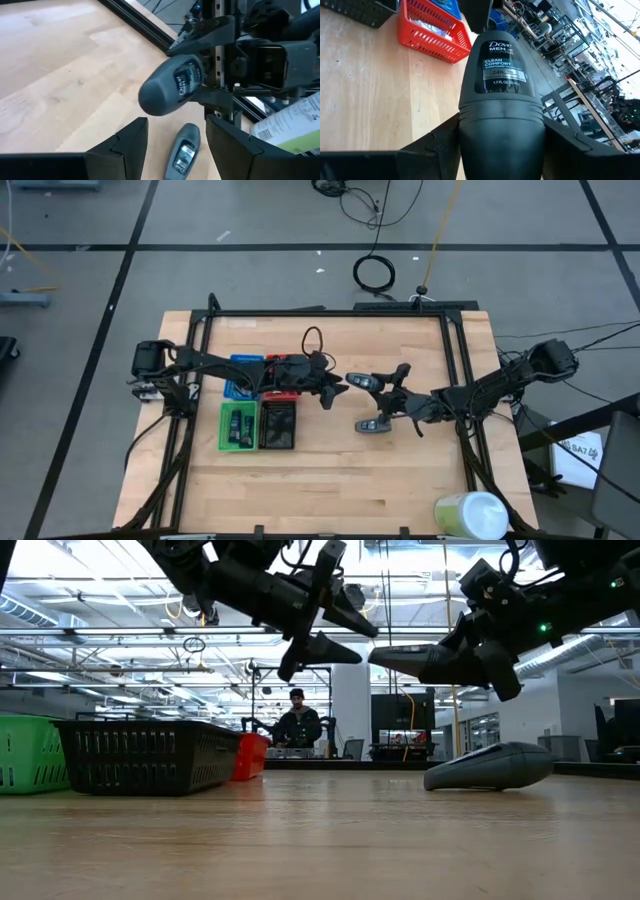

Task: Pick & Place Travel size toiletries
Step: Put the bottom gray deodorant into the black bin

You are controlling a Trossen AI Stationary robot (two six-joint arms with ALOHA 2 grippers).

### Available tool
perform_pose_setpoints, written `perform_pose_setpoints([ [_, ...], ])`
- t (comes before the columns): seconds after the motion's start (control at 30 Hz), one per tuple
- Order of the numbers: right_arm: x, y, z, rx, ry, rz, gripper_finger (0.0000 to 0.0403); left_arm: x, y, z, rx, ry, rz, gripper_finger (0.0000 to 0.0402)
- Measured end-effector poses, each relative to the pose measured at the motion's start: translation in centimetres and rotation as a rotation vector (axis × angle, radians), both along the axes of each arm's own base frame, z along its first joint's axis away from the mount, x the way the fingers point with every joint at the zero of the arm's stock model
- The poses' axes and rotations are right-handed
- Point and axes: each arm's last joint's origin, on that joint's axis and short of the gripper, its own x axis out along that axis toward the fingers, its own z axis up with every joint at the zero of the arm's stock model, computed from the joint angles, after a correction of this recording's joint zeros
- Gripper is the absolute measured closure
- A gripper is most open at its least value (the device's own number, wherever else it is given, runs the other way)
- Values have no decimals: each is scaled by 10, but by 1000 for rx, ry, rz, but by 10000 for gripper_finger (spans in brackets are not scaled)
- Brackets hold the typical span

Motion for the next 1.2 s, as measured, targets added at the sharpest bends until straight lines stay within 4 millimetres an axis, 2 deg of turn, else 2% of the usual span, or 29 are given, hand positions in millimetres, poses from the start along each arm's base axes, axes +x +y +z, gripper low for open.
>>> perform_pose_setpoints([
  [0.37, 1, 4, 4, 2, -43, 21, 196, -1, 4, -1, 43, 13, 113, 204],
  [0.8, 2, 7, 9, -2, -84, 47, 195, 2, -3, 8, 35, -87, 101, 204],
  [1.2, 3, 8, 10, 8, -95, 69, 195, 8, -5, 3, -28, -121, 76, 204],
])
